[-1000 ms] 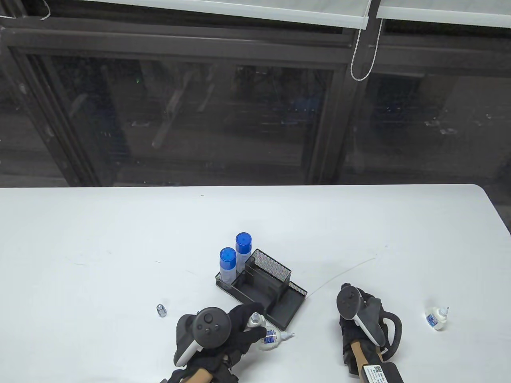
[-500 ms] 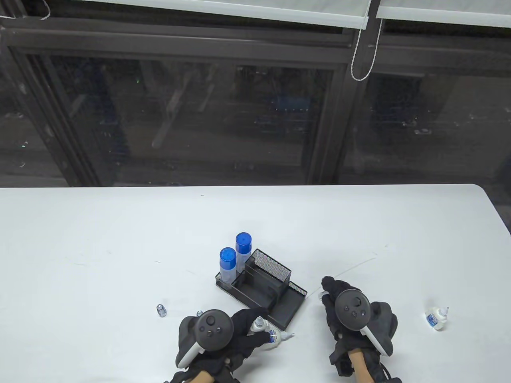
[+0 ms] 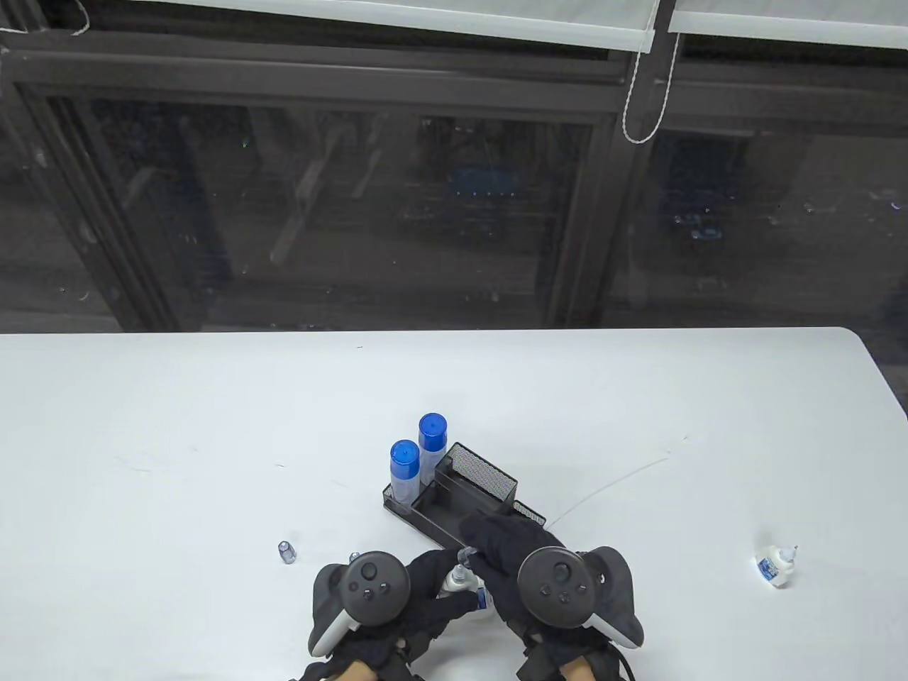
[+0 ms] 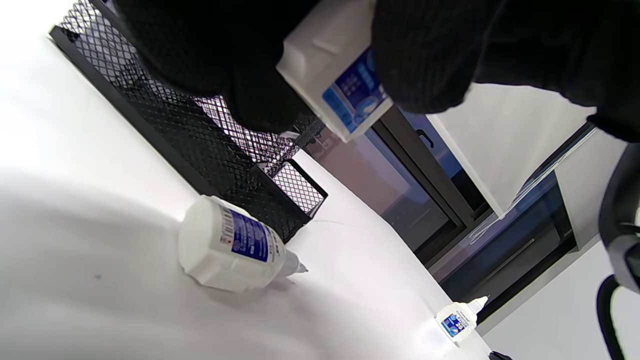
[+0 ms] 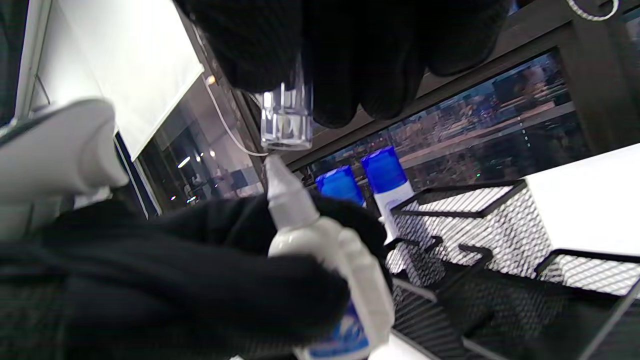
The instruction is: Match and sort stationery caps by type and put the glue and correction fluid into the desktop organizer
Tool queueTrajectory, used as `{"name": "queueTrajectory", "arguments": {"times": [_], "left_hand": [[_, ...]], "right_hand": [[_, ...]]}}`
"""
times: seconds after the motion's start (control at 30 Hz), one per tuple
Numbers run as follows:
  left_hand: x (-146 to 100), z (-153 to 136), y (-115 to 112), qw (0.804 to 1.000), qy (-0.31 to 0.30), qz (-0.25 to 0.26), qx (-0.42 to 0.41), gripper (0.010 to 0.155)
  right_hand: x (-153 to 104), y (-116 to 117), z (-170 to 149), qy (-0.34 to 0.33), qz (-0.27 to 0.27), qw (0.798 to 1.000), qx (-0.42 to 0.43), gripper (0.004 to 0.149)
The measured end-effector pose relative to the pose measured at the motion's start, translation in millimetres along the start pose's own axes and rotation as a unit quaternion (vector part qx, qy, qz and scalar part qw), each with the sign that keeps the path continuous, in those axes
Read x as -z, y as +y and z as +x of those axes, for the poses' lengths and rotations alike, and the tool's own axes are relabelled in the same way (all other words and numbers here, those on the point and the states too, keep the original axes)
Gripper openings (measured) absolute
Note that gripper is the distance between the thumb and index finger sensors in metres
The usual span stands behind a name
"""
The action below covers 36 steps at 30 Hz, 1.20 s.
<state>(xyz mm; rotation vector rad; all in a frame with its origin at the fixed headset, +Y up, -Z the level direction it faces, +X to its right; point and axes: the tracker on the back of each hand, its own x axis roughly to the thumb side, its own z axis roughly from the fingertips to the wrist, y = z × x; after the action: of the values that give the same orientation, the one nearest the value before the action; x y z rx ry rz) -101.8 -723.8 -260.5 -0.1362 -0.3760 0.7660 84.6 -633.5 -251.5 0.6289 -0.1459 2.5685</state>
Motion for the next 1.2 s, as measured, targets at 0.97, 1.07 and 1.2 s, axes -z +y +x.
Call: {"name": "queueTrajectory", "arguments": {"times": [0.97,1.07,1.2], "left_hand": [[1,-4,3,0.999,-0.011,0.010,-0.042,0.060],[0,0,1,1.000,-0.017,0.009,-0.019,0.060],[-1,0,0,0.999,-0.022,0.029,0.001,0.059]], "right_hand": [[-20,17,5,-0.004,-0.047,0.997,-0.055,0.054],[-21,16,5,-0.004,-0.051,0.997,-0.062,0.049],[-20,19,7,-0.006,-0.058,0.996,-0.061,0.047]]}}
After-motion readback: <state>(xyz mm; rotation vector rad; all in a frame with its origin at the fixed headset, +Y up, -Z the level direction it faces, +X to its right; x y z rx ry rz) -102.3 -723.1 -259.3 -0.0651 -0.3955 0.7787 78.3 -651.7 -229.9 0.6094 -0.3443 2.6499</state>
